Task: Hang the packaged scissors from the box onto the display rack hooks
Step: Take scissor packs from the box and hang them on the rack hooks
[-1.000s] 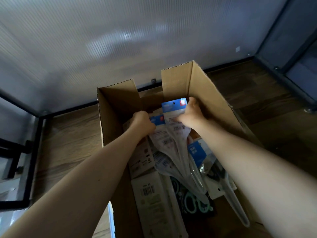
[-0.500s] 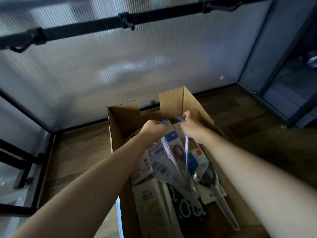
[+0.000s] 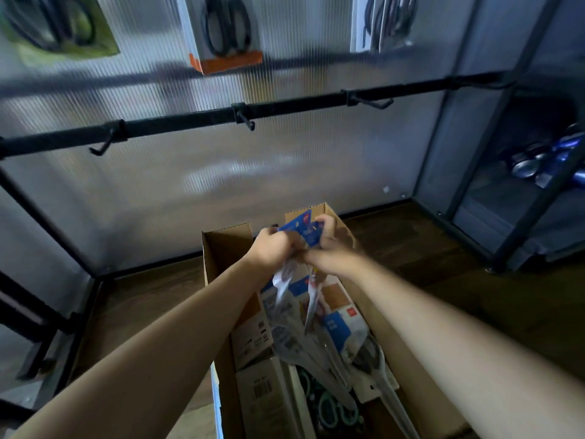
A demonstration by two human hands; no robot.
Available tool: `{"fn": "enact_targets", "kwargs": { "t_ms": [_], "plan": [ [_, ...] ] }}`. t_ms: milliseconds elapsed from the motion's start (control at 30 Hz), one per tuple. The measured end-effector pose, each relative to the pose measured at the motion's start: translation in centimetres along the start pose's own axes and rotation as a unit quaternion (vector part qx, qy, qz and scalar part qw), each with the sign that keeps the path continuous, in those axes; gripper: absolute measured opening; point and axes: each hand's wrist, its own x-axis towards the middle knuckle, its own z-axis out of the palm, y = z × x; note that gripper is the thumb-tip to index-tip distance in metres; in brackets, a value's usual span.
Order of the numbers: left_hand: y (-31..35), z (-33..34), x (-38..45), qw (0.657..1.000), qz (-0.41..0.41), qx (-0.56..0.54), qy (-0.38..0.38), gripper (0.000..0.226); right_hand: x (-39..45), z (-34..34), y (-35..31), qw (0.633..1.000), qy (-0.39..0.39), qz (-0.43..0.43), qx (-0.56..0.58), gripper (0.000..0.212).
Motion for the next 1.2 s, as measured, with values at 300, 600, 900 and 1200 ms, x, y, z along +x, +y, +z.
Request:
{"fn": "enact_targets", "kwargs": {
  "t_ms": [300,600,900,1200],
  "plan": [
    [2.5,-2.7,-2.9,0.978,0.018,0.171,-0.117,0.042,-4.3,-2.9,-3.7,0.995,-0.059,-0.068,-0.034,0.085],
    [6.2,-4.9,-4.8,0.978,0.137,0.151,-0.040,0.061,-4.8,-3.4,-9.6,0.989,-0.041,-0.143,-0.010,0.091],
    [11.6,-8.0,-7.2,0.955,0.283,0.046,0.079,0.055,-5.7,-4.5,-15.6,0.971,0.040,-0.232,0.052,0.086],
    [14.1,-12.5,-9.3,0.922,0.331,-0.056,0.194,0.031,-6.5,-3.4,-21.3,0.934,0.078,-0.274,0.214,0.074]
  ]
}}
